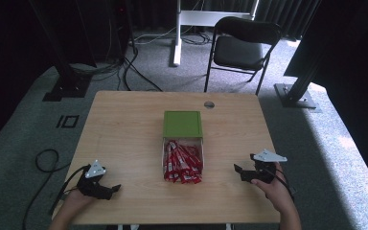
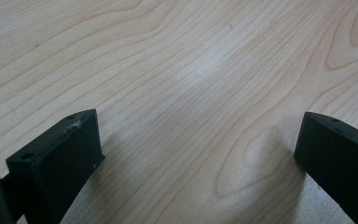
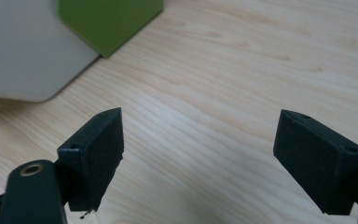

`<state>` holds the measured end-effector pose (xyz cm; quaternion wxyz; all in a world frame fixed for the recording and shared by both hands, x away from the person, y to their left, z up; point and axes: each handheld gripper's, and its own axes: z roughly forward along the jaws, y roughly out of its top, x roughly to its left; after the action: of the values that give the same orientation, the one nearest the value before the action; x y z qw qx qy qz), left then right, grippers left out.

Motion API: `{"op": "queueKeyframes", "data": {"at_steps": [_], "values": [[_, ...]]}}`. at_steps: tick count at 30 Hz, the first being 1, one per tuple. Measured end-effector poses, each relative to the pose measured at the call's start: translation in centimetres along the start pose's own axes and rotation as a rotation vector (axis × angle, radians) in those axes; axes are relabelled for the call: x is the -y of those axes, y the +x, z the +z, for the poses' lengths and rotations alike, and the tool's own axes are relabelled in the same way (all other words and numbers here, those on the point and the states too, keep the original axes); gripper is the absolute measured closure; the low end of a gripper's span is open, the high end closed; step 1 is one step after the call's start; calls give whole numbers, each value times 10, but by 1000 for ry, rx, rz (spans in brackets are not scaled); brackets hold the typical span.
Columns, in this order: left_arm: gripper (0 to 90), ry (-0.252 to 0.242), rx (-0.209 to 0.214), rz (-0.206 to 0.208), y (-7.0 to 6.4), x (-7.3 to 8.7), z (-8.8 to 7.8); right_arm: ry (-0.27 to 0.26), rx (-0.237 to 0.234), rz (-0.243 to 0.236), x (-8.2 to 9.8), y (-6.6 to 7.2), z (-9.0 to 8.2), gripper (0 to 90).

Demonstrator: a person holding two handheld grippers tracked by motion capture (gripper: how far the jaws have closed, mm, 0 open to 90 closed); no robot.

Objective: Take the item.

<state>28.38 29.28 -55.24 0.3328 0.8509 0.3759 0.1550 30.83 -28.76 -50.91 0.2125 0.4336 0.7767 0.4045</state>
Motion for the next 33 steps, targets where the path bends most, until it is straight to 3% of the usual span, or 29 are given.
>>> {"op": "queueKeyframes", "data": {"at_steps": [24, 33], "values": [[15, 0, 0, 2, 0, 0, 0, -142, -76, -19, -54, 26, 1, 160], [15, 0, 0, 2, 0, 0, 0, -160, -91, -63, -72, 39, 0, 159]]}}
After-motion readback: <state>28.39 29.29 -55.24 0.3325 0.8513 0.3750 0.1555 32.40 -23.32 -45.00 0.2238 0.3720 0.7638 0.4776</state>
